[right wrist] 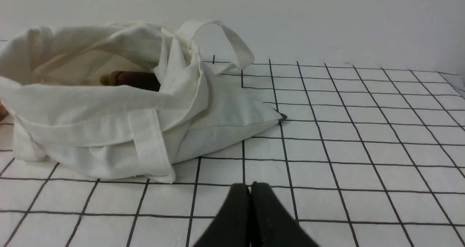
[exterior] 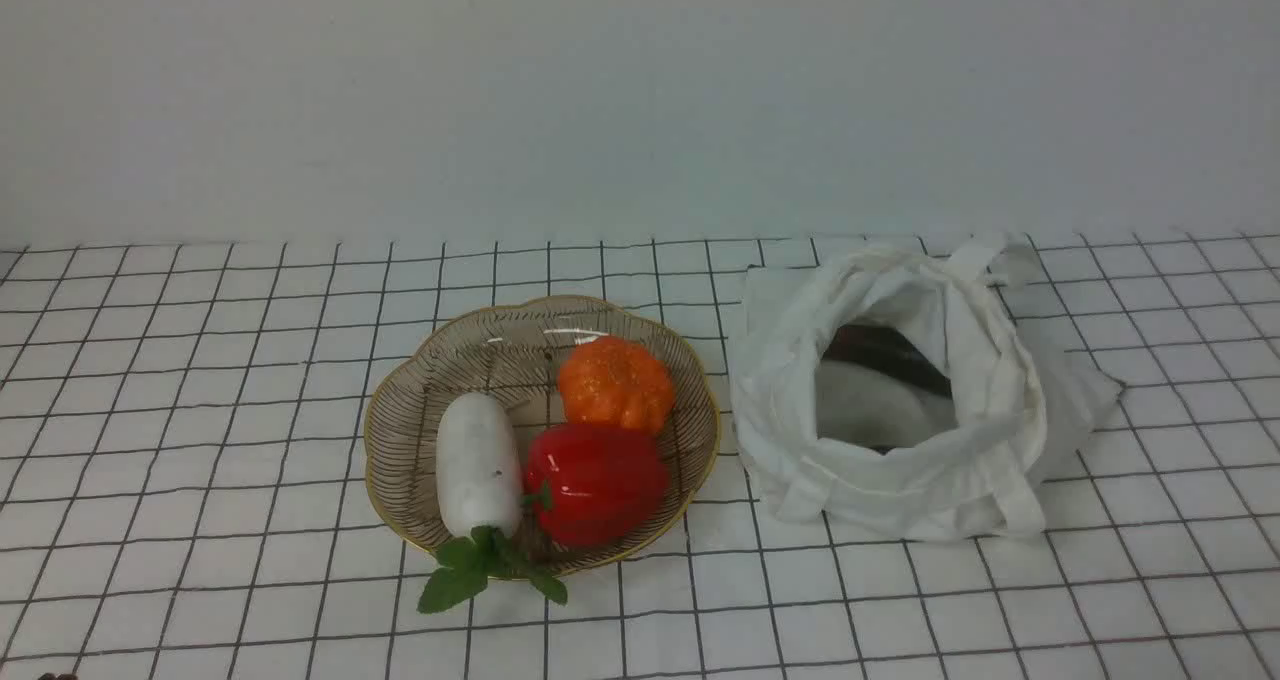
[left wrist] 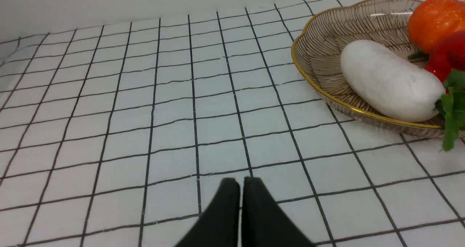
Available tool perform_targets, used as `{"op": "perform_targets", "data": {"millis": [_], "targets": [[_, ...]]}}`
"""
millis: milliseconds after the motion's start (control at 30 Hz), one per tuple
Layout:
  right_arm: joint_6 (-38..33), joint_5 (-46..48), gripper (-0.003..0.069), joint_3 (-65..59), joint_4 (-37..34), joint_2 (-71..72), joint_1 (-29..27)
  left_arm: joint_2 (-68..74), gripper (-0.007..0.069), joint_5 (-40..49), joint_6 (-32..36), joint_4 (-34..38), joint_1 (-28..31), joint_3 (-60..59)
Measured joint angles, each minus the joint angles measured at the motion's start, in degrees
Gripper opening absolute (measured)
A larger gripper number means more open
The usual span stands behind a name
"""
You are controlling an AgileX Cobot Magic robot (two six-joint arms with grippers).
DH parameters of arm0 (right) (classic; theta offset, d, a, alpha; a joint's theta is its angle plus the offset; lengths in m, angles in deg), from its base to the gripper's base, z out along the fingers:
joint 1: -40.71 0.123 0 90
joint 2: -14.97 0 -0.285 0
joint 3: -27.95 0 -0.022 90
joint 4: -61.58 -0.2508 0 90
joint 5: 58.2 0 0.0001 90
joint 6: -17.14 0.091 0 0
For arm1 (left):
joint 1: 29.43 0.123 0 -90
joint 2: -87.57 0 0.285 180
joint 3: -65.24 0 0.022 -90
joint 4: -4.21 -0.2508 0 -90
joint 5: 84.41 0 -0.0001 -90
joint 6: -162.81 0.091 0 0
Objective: Take vegetables from bag on white checkered tablecloth place on plate.
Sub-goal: 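Reach into the white cloth bag and grasp a vegetable inside with the right gripper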
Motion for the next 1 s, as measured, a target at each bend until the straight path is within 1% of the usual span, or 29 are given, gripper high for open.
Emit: {"op": "perform_targets", "data": {"millis": [800,867,900,933,967,1000], "targets": [[-0.2,-0.7,-0.0014,-0.1,0.2,0.0,0.0,0.0,-0.0008,0.0,0.0,0.0,0.0,0.0],[0.1,-3.4,-0.0014,-0.4,-0.9,0.0,0.0,0.0,-0.0008,0.0,0.0,0.0,0.0,0.0],[1.6,-6.9,-0.0014,-0.6,-3.7,0.0,0.0,0.0,-0.0008,0.0,0.0,0.0,0.0,0.0],[1.9,-8.7,-0.0014,-0.6,-4.6,0.0,0.0,0.0,-0.0008,0.0,0.0,0.0,0.0,0.0],[4.8,-14.3,-0.0014,-0.6,-8.9,0.0,0.0,0.0,-0.0008,0.0,0.0,0.0,0.0,0.0],[5.9,-17.0,-0.0014,-0.6,-11.2,0.0,0.0,0.0,-0.0008,0.0,0.0,0.0,0.0,0.0]]}}
